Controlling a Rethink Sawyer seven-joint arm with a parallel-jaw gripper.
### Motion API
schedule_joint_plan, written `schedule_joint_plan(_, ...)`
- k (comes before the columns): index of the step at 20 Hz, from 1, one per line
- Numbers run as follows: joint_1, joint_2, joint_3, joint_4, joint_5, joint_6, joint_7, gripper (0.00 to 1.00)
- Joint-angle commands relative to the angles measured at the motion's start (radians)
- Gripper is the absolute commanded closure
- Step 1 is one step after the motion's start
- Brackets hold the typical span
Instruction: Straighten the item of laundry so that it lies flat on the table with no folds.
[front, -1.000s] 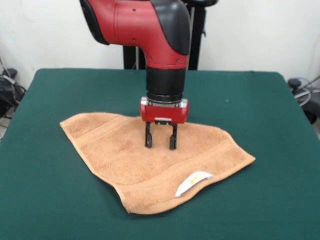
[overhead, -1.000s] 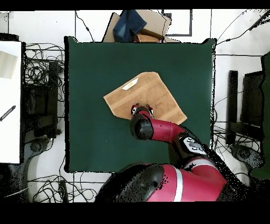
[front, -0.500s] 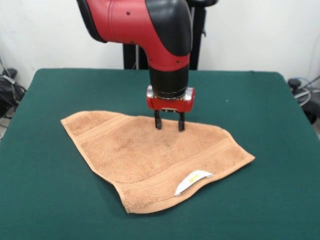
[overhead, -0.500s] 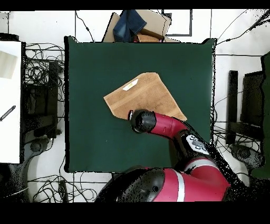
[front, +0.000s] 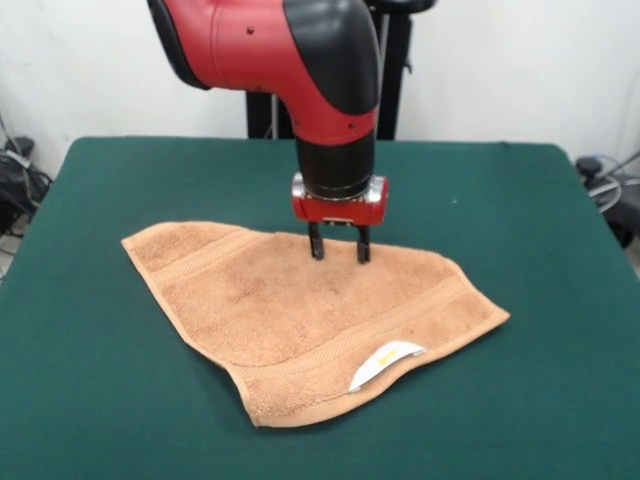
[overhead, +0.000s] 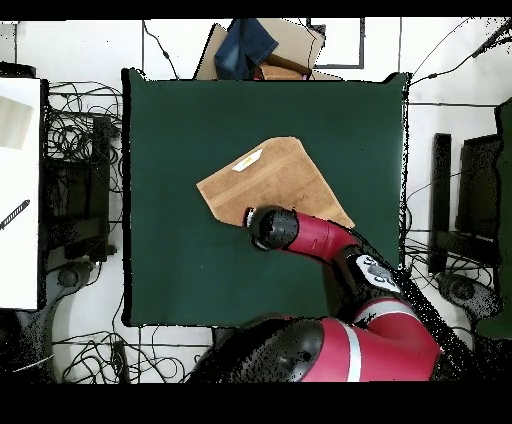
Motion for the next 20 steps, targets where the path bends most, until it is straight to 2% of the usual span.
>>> schedule_joint_plan(1, -0.007, 0.057, 0.090, -0.021, 0.014, 0.059, 0.080, 0.00)
schedule_joint_plan(8, -0.020, 0.051, 0.094, -0.009, 0.004, 0.060, 0.072, 0.00)
schedule_joint_plan(15, -0.012, -0.039, 0.092, 0.029, 0.025, 0.104, 0.093, 0.00)
schedule_joint_plan(20, 0.004, -0.068, 0.080, 0.002, 0.044, 0.163, 0.103, 0.00)
